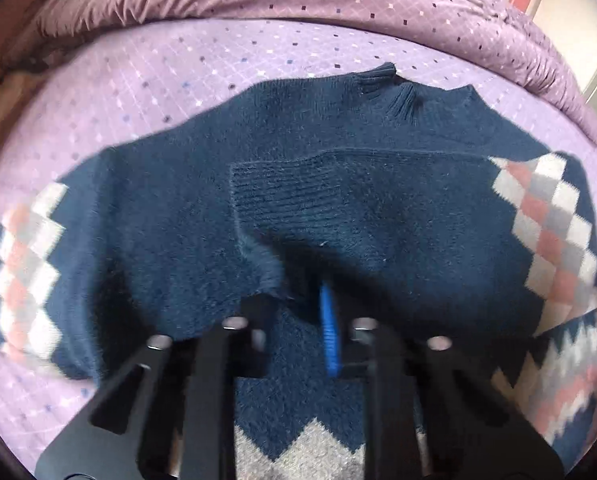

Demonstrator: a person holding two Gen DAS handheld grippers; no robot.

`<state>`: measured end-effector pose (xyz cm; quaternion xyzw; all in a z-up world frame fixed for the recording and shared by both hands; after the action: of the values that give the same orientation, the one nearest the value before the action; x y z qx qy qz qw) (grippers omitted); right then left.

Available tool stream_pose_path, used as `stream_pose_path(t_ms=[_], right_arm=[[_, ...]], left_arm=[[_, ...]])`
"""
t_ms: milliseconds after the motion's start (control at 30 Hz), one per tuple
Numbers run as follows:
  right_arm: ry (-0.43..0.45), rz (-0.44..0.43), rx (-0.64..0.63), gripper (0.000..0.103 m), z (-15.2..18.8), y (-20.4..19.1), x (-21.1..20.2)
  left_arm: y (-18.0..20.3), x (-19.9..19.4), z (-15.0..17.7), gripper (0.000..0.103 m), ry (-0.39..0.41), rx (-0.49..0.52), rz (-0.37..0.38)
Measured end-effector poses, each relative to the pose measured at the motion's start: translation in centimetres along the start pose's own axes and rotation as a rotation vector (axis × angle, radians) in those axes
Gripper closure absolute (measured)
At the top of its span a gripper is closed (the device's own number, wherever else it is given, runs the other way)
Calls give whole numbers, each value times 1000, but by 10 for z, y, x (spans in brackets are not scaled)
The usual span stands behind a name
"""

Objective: Fold small clothes

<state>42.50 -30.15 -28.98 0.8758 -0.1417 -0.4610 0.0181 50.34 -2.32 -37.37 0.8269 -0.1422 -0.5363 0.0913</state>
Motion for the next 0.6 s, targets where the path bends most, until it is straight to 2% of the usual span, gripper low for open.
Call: stream_pose_path(t_ms=[133,267,367,467,533,600], right_arm=[[-17,18,39,33,-2,20,7],[-22,37,59,33,-1,33,10],[-23,36,66,33,0,36,9],[-48,4,77,33,4,33,18],[-75,-7,75,33,9,29,28],[-105,-10,70,33,16,23,40]], left_arm=[[0,-3,-4,97,11,-11,43],[2,-16,-6,97,42,25,51],[-9,-28,-4,97,46,26,11],[-27,-20,4,96,-13,3,26],[-26,-8,14,95,-32,52,-8],[-21,-3,16,95,-18,100,-44]])
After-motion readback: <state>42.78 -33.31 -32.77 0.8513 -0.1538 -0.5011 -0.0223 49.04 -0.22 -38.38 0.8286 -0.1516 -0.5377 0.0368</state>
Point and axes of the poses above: each gripper's, at about its wrist camera, not at the fingertips, and x roughly the way its jaws point, y to its right, z to its underside, the point moved 5 cm from there along x, roughly the way its jaws point, and after that the axes turned 13 degrees about z, right-handed, at the moved point
